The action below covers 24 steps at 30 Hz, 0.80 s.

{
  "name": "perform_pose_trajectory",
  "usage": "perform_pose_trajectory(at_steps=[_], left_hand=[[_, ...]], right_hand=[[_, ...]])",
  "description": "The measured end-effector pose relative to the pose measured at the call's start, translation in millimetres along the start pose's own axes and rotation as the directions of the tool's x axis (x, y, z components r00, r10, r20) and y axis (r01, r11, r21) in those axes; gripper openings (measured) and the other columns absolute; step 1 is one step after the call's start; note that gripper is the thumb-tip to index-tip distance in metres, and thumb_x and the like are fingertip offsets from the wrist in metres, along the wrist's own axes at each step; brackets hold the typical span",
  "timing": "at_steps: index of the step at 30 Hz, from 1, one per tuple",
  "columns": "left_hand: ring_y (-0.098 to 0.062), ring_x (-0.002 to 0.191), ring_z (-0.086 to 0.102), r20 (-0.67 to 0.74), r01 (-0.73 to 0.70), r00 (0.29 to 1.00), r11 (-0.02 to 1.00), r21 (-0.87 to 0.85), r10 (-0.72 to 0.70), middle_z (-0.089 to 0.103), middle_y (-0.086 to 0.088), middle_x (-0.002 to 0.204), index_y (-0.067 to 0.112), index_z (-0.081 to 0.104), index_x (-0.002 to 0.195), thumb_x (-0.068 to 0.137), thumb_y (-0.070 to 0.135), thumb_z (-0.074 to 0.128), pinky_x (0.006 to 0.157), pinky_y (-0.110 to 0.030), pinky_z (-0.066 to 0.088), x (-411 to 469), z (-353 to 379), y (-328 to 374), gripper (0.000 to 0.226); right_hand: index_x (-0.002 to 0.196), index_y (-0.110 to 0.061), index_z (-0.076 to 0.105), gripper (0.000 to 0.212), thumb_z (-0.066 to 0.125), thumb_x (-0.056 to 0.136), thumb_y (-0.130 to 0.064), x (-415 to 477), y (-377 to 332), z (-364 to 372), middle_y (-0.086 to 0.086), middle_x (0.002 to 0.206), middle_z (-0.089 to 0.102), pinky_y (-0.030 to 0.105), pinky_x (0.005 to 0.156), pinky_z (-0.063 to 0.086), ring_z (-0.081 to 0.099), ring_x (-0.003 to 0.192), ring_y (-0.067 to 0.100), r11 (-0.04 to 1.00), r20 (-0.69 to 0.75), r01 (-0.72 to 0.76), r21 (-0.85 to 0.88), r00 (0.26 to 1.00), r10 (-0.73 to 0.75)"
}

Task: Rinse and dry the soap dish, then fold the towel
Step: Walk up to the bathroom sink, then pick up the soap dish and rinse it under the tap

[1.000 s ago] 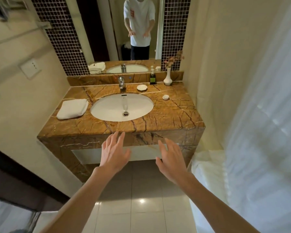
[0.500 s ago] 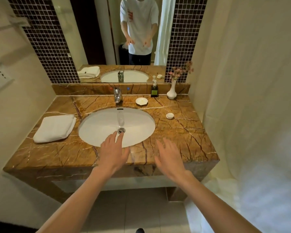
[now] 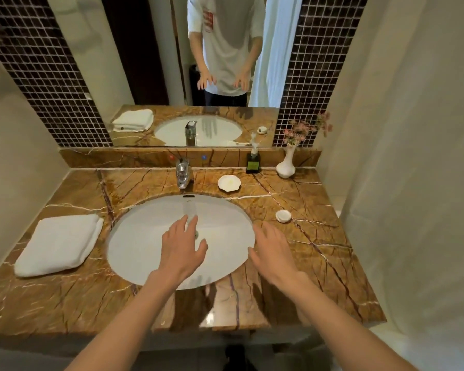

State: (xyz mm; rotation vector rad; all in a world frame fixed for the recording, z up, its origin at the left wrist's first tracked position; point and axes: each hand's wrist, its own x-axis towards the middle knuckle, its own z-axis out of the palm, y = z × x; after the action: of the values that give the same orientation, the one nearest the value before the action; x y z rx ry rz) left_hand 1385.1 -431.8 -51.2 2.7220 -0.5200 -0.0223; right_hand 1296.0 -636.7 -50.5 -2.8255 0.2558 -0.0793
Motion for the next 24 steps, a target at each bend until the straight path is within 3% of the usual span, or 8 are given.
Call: perform_pose_trajectory(at_steps=[7,17,24], left_hand=[[-0.029,0.140,0.025,0.031,0.041,0.999,0.999,-0.004,-0.041,0.030,-0.012,0.153,0.017,0.029,0.145,0.089,0.037,0.048,0.111,-0.045,0.024,82.8,19.1,2.4,0.062],[-0.028,0.135,0.032,-0.006,0.146,0.989,0.989,-0.035,-0.147,0.038,-0.010,0.148,0.014,0.033,0.143,0.090,0.033,0.049,0.107,-0.046,0.028,147.1,23.2,-12.1,0.059],[-0.026,0.138,0.028,0.024,0.194,0.981,0.978,-0.080,-0.193,0.035,-0.009,0.151,0.015,0.031,0.144,0.091,0.033,0.050,0.109,-0.046,0.025,172.5,39.9,-27.2,0.060]], right_hand=[[0.145,-0.016,0.028,0.059,0.049,0.093,-0.031,91.5,30.0,11.4,0.013,0.151,0.031,0.041,0.113,0.023,0.028,0.138,0.030,1.000,0.057,0.006,0.022,0.998,-0.007],[0.139,-0.014,0.039,0.048,0.049,0.094,-0.027,188.0,39.6,31.8,0.012,0.139,0.046,0.042,0.099,0.042,0.044,0.124,0.030,0.998,0.184,0.019,0.068,0.983,-0.031],[0.128,-0.009,0.050,0.037,0.048,0.093,-0.020,227.5,48.1,54.9,0.015,0.129,0.053,0.045,0.091,0.047,0.051,0.114,0.034,0.991,0.231,-0.016,0.135,0.973,-0.015]])
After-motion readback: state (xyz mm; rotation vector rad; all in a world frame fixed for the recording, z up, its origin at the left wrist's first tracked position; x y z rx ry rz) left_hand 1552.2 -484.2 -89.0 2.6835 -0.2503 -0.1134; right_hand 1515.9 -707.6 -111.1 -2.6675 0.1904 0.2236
